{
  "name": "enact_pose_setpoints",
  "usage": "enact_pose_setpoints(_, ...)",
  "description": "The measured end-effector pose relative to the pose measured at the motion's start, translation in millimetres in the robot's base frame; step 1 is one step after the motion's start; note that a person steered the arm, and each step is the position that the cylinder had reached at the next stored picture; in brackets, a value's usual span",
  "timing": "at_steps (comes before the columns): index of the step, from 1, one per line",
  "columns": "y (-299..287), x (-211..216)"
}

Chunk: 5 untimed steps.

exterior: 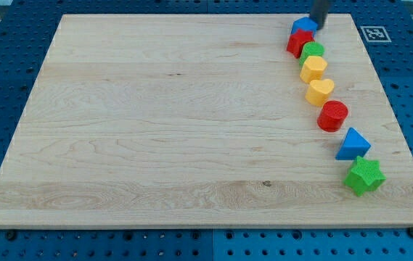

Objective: Separate the green circle from the vertical line of blocks

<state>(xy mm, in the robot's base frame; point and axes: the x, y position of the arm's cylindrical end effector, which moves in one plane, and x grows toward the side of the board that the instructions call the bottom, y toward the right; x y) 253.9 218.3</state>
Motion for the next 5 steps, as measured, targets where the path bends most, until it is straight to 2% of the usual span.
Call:
enact_pose_setpoints(1,1,49)
enact_pose_setpoints(5,-29,91)
